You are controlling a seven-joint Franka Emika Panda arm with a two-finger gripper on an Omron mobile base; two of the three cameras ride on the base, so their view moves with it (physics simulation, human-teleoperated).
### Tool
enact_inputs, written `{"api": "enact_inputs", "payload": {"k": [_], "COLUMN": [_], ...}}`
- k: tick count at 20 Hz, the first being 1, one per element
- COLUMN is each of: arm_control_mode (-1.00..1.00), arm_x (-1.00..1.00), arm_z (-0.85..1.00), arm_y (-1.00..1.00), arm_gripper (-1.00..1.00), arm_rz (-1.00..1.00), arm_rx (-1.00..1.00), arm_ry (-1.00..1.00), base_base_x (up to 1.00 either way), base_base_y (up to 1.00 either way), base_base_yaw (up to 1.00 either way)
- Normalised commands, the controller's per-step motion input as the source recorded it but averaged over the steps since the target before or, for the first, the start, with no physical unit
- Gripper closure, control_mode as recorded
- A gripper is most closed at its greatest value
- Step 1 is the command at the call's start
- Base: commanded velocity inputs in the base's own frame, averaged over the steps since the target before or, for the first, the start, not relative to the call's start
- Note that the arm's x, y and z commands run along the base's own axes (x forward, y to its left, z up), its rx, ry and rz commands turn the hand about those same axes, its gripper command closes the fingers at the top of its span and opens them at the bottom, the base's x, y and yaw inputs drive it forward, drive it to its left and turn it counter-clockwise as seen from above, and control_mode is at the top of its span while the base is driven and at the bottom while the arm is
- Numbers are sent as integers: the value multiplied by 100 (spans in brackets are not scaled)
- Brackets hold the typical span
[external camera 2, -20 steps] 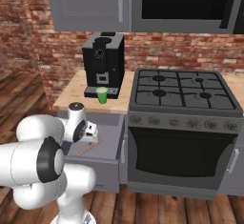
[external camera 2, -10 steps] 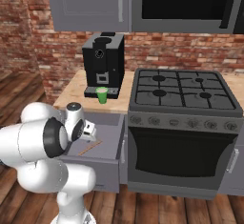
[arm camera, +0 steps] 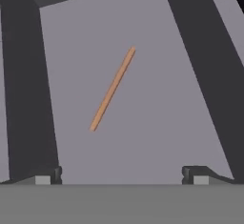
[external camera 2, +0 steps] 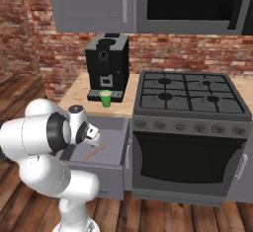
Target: Pick up the straw from the right drawer and put it inside the smoothie cup.
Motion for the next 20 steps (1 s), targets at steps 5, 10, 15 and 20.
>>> {"api": "enact_inputs", "payload": {"k": [5, 10, 15, 20], "arm_control_mode": [-100, -100, -100, -100], "arm_x": [12, 18, 18, 14], "arm_z": [-5, -11, -16, -21], "arm_y": [0, -11, -6, -1], "arm_gripper": [-100, -100, -100, -100], "arm_rz": [-14, -9, -6, -4], "arm_rx": [0, 0, 0, 0], "arm_ry": [3, 3, 6, 6], "base_base_x": [0, 0, 0, 0], "base_base_y": [0, 0, 0, 0], "base_base_yaw": [0, 0, 0, 0]}}
